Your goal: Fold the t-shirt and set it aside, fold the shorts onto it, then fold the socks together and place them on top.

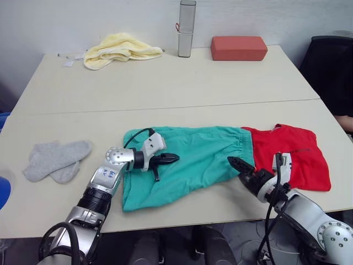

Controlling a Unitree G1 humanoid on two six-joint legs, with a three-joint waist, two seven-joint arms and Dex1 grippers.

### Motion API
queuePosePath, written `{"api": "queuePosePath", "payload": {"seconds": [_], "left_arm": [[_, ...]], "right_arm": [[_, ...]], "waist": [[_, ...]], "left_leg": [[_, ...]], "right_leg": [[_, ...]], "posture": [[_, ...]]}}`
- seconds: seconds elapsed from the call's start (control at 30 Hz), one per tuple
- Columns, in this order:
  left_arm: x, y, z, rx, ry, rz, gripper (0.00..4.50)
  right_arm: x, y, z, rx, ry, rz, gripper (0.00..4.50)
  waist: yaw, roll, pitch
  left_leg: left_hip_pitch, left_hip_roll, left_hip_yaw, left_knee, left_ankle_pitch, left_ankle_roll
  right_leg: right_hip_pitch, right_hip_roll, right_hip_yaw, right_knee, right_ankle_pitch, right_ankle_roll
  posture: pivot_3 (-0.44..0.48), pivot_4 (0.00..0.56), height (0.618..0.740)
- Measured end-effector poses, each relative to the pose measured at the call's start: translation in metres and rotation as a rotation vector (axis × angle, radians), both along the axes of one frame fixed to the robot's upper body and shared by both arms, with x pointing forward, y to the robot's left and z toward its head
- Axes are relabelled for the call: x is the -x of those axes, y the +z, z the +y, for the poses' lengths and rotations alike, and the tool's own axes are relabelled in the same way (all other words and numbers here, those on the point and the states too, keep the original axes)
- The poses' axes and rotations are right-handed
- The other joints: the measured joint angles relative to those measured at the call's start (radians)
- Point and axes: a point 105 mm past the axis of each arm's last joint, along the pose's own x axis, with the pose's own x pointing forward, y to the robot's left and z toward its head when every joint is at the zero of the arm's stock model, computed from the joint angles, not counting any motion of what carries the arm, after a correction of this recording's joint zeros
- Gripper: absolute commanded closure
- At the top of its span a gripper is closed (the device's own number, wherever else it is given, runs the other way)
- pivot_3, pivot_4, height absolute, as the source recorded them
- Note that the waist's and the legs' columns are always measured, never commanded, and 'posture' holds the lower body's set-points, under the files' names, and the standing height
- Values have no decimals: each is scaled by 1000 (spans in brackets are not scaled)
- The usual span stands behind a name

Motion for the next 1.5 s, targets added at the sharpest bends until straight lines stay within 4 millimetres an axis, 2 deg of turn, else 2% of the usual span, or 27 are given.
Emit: {"api": "queuePosePath", "payload": {"seconds": [0.03, 0.17, 0.27, 0.33, 0.4, 0.6, 0.73, 0.83, 0.97, 1.13, 1.23, 1.37, 1.5], "left_arm": [[1, 0, 0, 2, 2, 1, 4500], [3, -2, 3, -4, -7, -1, 4500], [4, -2, 6, -12, -11, -7, 4500], [4, -2, 10, -16, -8, -18, 4500], [3, -1, 13, -15, -3, -25, 4500], [-1, 1, 28, 14, 60, -3, 4500], [-1, 1, 26, 27, 84, 10, 4500], [-1, 1, 25, 26, 103, 17, 4500], [-1, 1, 24, 27, 123, 21, 4500], [0, 2, 25, 27, 138, 21, 4500], [1, 1, 34, 37, 173, 28, 4500], [8, 3, 58, 66, 232, 49, 4500], [28, 6, 82, 96, 222, 98, 4500]], "right_arm": [[-2, -1, 0, 0, -3, -5, 603], [-7, -8, -1, 3, -22, -9, 1970], [-15, -12, 8, -10, -21, -21, 3006], [-23, -7, 14, 17, -26, -84, 3714], [-29, 0, 10, 88, -47, -165, 4370], [-34, 18, -2, 345, -59, -379, 4447], [-30, 38, 5, 569, 14, -597, 4447], [-25, 50, 22, 764, 159, -782, 4447], [-16, 64, 65, 942, 402, -1059, 4447], [0, 57, 101, 984, 615, -1214, 4447], [11, 52, 119, 985, 744, -1303, 4447], [16, 43, 135, 946, 840, -1337, 4447], [9, 45, 147, 933, 881, -1362, 4447]], "waist": [[0, 0, 0], [0, 0, 0], [-6, 0, -1], [-11, 1, -1], [-13, 1, -1], [-15, 1, -1], [-15, 1, -1], [-16, 1, -1], [-19, 1, -1], [-18, 1, 0], [-22, 1, 0], [-27, 0, 0], [-28, -1, 0]], "left_leg": [[0, 0, 0, 0, 0, 0], [0, 0, 0, 0, 0, 0], [0, 0, 0, 0, 0, 0], [0, 0, 0, 0, 0, 0], [0, 0, 0, 0, 0, 0], [-1, 0, 0, 0, 0, 0], [-1, -1, 0, 0, 0, -1], [0, -1, 0, 0, 0, -1], [0, -1, 0, 0, 1, -2], [0, -1, -1, 0, 1, -2], [0, 0, -1, 0, 1, -2], [1, 0, -1, 0, 2, -4], [0, 1, -2, 0, 1, -4]], "right_leg": [[0, 0, 0, 0, 0, 0], [0, 0, 0, 0, 0, 0], [0, 0, 0, 1, 0, 0], [-1, 0, 0, 1, 0, 0], [-1, 0, 0, 1, 0, 0], [-1, 0, -1, 1, 0, 0], [-1, 0, -1, 0, 0, 0], [-1, 0, -1, 1, 0, 0], [-1, 0, -1, 1, 0, 0], [-1, 0, -2, 1, 0, 0], [-1, 0, -2, 1, 0, 0], [-1, 0, -3, 2, -1, -2], [-2, 0, -3, 2, -1, -2]], "posture": [[0, 150, 740], [0, 150, 740], [0, 150, 740], [0, 150, 740], [0, 150, 740], [0, 150, 740], [0, 150, 740], [0, 150, 740], [0, 150, 740], [0, 150, 740], [0, 150, 740], [0, 150, 740], [0, 150, 740]]}}
